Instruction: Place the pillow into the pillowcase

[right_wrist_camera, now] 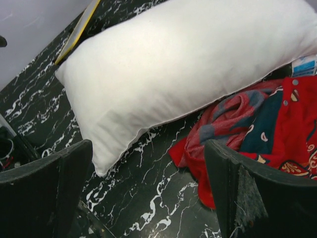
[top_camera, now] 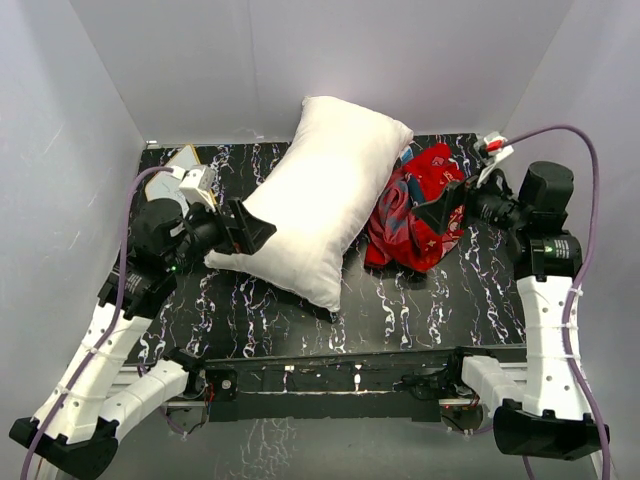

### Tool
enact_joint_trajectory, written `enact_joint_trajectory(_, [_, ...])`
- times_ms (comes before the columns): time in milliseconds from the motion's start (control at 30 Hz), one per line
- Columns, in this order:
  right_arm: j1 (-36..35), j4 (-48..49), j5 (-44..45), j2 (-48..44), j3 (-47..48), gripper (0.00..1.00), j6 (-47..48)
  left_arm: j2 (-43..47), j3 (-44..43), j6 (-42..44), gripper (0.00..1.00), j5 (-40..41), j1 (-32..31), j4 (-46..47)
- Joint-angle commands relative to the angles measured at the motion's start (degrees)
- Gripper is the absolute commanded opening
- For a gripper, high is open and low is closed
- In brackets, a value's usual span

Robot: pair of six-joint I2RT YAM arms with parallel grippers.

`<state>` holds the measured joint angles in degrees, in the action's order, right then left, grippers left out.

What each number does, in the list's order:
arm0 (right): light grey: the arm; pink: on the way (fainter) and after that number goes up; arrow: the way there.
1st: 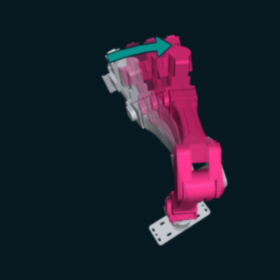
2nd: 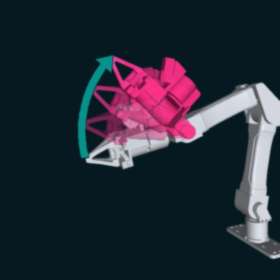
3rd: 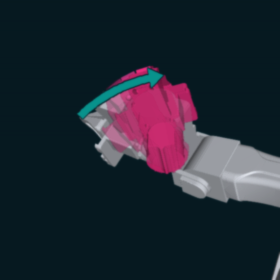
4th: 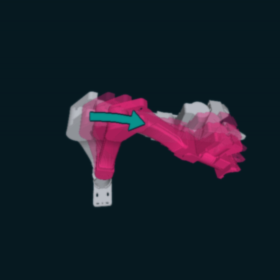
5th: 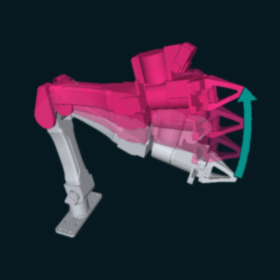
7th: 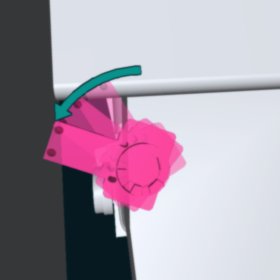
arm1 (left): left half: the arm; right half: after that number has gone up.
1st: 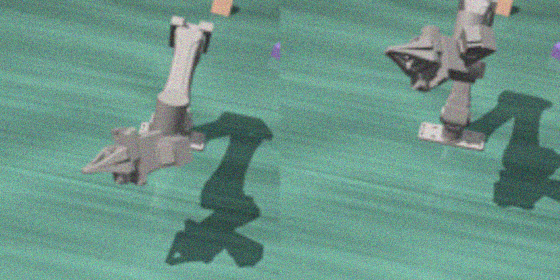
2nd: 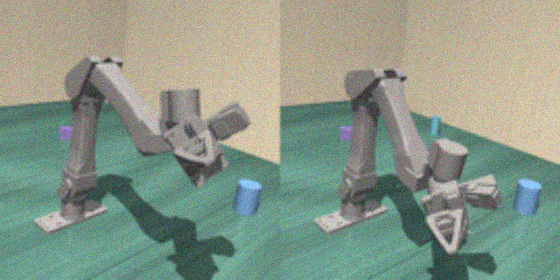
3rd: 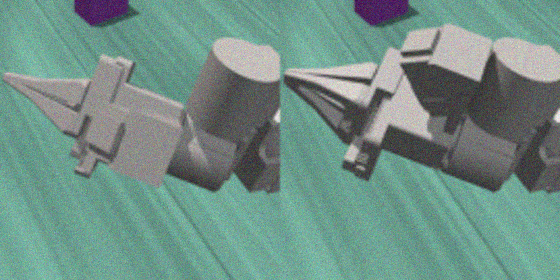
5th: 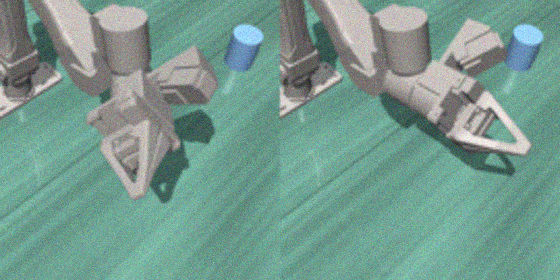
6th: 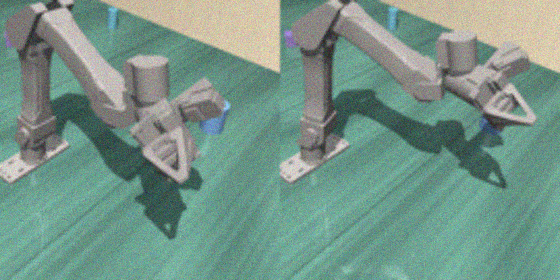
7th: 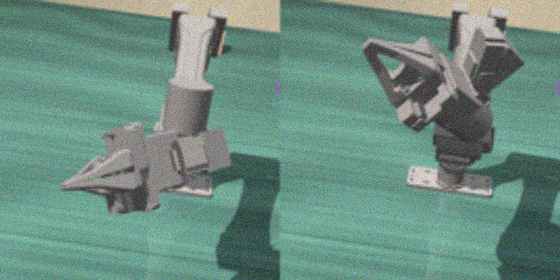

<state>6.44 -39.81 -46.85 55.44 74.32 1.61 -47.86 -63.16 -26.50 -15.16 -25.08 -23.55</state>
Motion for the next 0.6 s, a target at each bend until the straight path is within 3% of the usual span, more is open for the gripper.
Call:
enact_joint_trajectory(0, [-0.43, 4.9, -3.49, -2.79, -6.34, 0.98, 7.16, 1.76, 3.04, -2.58, 0.97, 2.36, -0.49, -0.81])
enact_joint_trajectory(200, [-0.59, 5.84, -5.16, -4.38, -16.23, 0.98, 17.94, 0.74, 6.35, -2.31, 0.95, 8.99, -0.67, -4.22])
enact_joint_trajectory(367, [-0.7, 7.93, -5.24, -4.96, -22.44, 0.98, 23.23, 0.97, 11.54, -5.91, 0.97, 8.98, -0.37, 2.73])
enact_joint_trajectory(567, [-0.76, 6.79, -1.78, 1.17, -21.09, 0.98, 25.72, -2.31, 14.69, -10.63, 0.97, 5.58, 2.65, 8.81])
